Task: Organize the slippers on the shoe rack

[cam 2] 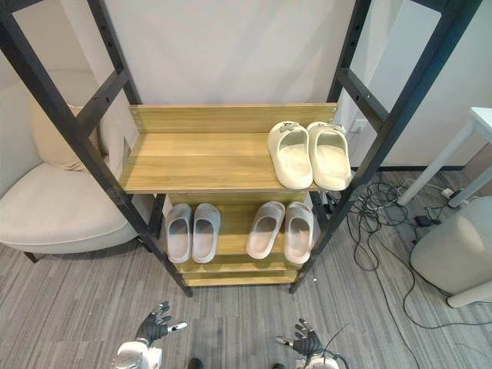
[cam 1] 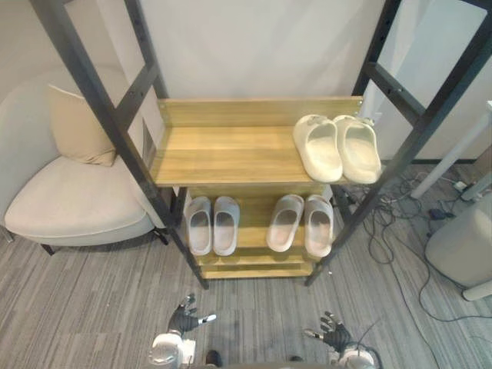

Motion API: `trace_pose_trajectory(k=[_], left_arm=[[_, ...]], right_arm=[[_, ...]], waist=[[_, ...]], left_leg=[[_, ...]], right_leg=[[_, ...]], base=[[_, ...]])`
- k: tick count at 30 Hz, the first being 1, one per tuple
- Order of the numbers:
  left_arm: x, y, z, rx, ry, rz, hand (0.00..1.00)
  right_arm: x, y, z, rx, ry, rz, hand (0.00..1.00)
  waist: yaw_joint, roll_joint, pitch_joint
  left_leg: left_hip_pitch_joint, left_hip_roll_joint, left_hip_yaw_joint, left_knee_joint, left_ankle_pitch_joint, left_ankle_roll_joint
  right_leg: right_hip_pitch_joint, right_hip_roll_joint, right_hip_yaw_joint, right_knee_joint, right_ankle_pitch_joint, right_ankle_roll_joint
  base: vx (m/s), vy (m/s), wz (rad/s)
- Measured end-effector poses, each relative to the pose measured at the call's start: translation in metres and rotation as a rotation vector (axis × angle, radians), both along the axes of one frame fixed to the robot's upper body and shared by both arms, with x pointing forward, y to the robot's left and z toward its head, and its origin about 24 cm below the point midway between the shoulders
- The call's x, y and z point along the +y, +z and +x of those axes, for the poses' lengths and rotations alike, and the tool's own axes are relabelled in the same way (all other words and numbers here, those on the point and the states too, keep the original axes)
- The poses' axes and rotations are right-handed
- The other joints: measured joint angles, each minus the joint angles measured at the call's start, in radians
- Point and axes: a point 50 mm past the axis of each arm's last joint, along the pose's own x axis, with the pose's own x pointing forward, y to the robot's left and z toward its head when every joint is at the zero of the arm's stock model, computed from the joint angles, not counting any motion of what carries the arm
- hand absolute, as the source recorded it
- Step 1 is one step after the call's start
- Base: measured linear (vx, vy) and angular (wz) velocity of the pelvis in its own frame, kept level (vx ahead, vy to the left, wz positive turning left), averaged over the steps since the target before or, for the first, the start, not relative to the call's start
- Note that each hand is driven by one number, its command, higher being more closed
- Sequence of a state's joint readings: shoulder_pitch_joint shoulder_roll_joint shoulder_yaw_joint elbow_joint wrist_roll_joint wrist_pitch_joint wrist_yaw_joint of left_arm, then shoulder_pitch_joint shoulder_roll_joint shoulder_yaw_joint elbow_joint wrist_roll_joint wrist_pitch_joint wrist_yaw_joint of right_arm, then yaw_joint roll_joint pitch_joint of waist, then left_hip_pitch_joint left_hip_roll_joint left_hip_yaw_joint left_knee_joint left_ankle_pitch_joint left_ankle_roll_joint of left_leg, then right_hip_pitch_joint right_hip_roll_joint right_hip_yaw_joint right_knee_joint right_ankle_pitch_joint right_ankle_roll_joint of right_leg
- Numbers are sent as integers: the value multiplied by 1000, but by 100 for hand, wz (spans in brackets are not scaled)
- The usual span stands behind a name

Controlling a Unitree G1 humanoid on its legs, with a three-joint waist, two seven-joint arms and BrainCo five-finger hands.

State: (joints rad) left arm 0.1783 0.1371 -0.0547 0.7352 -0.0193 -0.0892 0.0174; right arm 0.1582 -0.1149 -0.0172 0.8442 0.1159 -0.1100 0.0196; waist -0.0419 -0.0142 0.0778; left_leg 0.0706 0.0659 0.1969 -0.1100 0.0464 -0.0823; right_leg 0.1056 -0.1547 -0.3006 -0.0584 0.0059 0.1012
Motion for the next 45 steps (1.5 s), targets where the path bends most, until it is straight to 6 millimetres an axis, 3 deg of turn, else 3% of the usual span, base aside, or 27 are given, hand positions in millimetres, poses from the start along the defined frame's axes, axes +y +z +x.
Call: trace_pose_trajectory(k=[6,9,10,11,13,14,15,16,18,19,20,22,24,27,29,30,31,32,33,34,36,37,38,39,42,45], left_arm=[[-1,-7,-10,55,22,-6,0],[-4,-10,-15,70,48,-16,0],[-6,-11,-15,72,55,-18,0],[-9,-12,-16,78,58,-25,0],[-5,-12,-18,82,61,-13,0],[-5,-10,-14,72,60,-9,0],[-2,-9,-12,65,72,-1,0],[-2,-9,-9,57,77,4,0],[-2,-6,0,32,75,6,0],[-2,-5,3,23,72,9,0],[1,-3,6,15,69,16,0],[-10,-5,8,20,68,-14,0],[-15,-8,3,34,75,-27,0],[-17,-5,12,11,69,-34,0],[-22,1,29,-30,36,-37,0],[-24,3,33,-39,19,-36,0],[-27,4,36,-47,7,-39,0],[-32,4,37,-44,-8,-47,0],[-35,4,37,-43,-24,-50,0],[-37,5,40,-56,-31,-51,0],[-36,8,46,-73,-47,-39,0],[-33,10,49,-82,-46,-31,0],[-32,7,45,-62,-38,-29,0],[-33,2,38,-28,-35,-32,0],[-32,1,36,-19,-50,-16,0],[-21,-3,29,11,-44,13,0]], right_arm=[[0,1,5,-9,10,-6,0],[0,2,6,-9,19,-20,0],[0,2,7,-12,21,-23,0],[-2,3,10,-17,22,-31,0],[4,3,12,-21,21,-19,0],[9,2,10,-18,23,-6,0],[14,1,11,-18,34,4,0],[14,1,11,-20,42,3,0],[14,2,11,-21,42,1,0],[14,1,8,-14,38,1,0],[14,0,7,-12,36,3,0],[6,2,11,-16,30,-20,0],[1,4,14,-25,35,-35,0],[2,6,19,-43,31,-30,0],[2,10,31,-75,19,-31,0],[5,11,35,-86,12,-24,0],[6,15,44,-112,8,-26,0],[4,18,50,-136,3,-30,0],[1,21,53,-152,-5,-36,0],[-2,23,54,-164,-14,-36,0],[1,22,52,-161,-12,-28,0],[6,23,56,-171,-9,-12,0],[8,23,57,-173,-9,-7,0],[8,22,54,-168,-13,-6,0],[16,19,51,-157,-9,17,0],[18,21,55,-165,5,18,0]], waist=[[3,1,1],[10,-21,13],[11,-14,21],[16,-9,34],[20,-8,45],[17,-5,54],[14,-12,52],[14,-10,53],[3,-7,53],[-2,-21,48],[0,-58,42],[19,-8,51],[28,20,46],[27,21,49],[28,13,74],[28,5,82],[27,-2,91],[23,7,98],[22,14,106],[22,15,106],[17,13,104],[14,2,110],[12,9,111],[-3,27,112],[-9,15,117],[-1,-2,114]], left_leg=[[0,-2,0,0,-14,2],[8,-29,-9,4,-41,15],[21,-34,-22,0,-48,22],[31,-34,-39,1,-55,30],[48,-41,-84,21,-56,42],[53,-39,-119,38,-66,54],[34,-39,-166,63,-74,57],[23,-39,-201,74,-74,56],[-18,-49,-302,98,-74,51],[-42,-74,-349,112,-76,41],[-60,-105,-380,127,-82,32],[-76,-82,-411,136,-82,21],[-89,-58,-449,137,-85,4],[-161,-45,-495,169,-72,-24],[-229,-31,-370,191,-47,-8],[-247,-6,-241,211,-58,31],[-283,47,-38,289,-86,80],[-315,97,114,384,-106,89],[-338,108,217,447,-105,87],[-349,99,258,460,-107,91],[-326,25,229,328,-74,117],[-319,36,315,377,-121,143],[-309,70,375,475,-190,146],[-285,69,363,464,-223,124],[-203,-12,303,272,-128,143],[-150,-54,288,153,-67,138]], right_leg=[[-14,-7,0,38,-32,5],[-78,-75,-8,248,-135,43],[-96,-92,-7,328,-147,59],[-156,-115,10,479,-138,74],[-231,-131,101,686,-82,50],[-269,-123,156,752,-102,50],[-282,-91,209,746,-177,44],[-287,-62,246,717,-209,40],[-265,20,383,545,-231,35],[-242,29,423,436,-211,26],[-239,9,416,378,-199,10],[-203,11,338,342,-201,-4],[-169,29,283,291,-188,-18],[-113,45,163,209,-161,-34],[-111,41,76,195,-155,-41],[-118,37,45,196,-154,-43],[-122,27,17,199,-154,-44],[-117,23,-13,208,-159,-41],[-114,19,-29,235,-182,-27],[-103,6,-40,246,-199,-21],[-94,-21,-95,220,-221,-40],[-83,-52,-144,211,-206,-17],[-65,-51,-162,224,-202,-5],[-26,-38,-183,230,-203,-2],[-18,-41,-158,221,-174,-42],[-43,-14,-126,182,-147,-44]], base=[[8,2,0],[67,39,19],[46,42,30],[49,52,35],[81,68,62],[124,5,104],[98,-49,114],[80,-92,136],[44,-148,159],[39,-191,154],[36,-191,132],[42,-159,86],[75,-123,65],[80,-114,112],[3,-34,123],[-10,12,90],[18,18,83],[52,25,90],[76,59,110],[84,111,125],[56,147,126],[22,131,89],[133,123,92],[147,94,90],[84,145,71],[-56,84,23]])
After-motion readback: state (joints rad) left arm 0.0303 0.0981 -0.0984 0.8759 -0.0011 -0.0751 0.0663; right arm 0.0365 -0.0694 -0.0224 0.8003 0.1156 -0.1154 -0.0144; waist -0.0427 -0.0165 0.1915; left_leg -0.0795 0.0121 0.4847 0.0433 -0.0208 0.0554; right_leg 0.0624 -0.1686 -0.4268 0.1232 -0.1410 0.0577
